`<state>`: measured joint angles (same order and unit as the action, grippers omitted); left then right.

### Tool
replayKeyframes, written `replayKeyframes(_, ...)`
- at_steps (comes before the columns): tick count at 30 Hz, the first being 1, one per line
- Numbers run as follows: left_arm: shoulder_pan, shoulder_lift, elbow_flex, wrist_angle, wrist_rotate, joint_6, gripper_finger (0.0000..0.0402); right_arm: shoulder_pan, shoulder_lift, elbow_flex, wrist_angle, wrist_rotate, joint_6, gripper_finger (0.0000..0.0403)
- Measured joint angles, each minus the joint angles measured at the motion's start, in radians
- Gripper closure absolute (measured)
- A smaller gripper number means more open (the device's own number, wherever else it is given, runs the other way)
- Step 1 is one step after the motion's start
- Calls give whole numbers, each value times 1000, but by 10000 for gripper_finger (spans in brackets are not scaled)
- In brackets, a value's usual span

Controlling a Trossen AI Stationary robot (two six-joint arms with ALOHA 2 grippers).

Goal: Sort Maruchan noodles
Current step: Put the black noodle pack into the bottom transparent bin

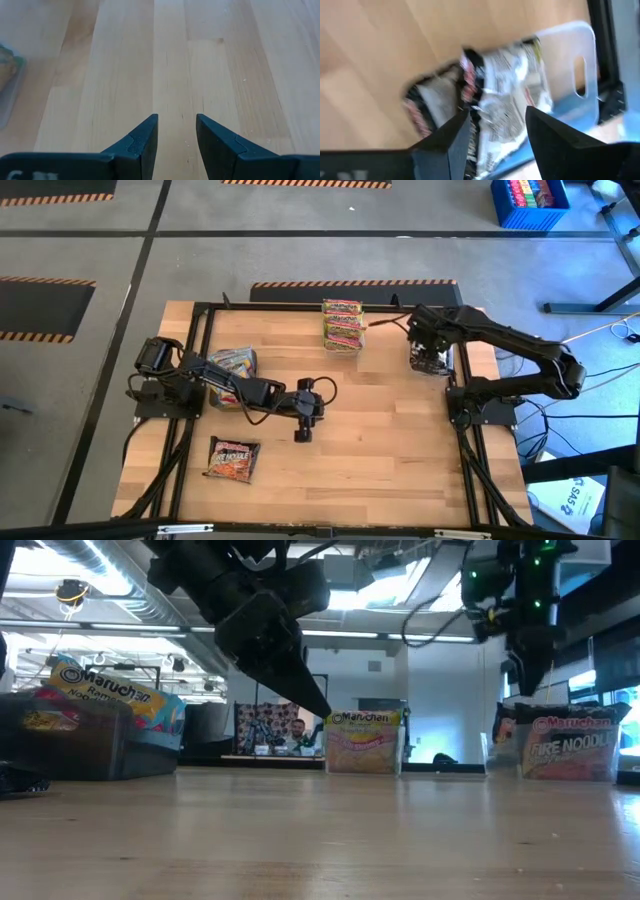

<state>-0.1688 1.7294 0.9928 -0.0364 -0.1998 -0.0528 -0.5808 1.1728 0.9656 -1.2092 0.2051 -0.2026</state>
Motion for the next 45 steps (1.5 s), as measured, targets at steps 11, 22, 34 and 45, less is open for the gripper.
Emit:
replayKeyframes(11, -2, 0, 0, 0, -101, -68, 274, 37, 2, 4, 279, -398, 137, 157)
replayKeyframes(22, -81, -178, 0, -369, 29, -267, 274, 389, 23, -149, 936, -500, 277, 123)
replayKeyframes(34, -362, -331, -21, -787, 177, -833, 274, 625, 257, -179, 1220, -372, 284, 127)
replayKeyframes(45, -661, -206, -23, -842, 184, -1300, 274, 659, 363, -178, 1289, -329, 286, 127)
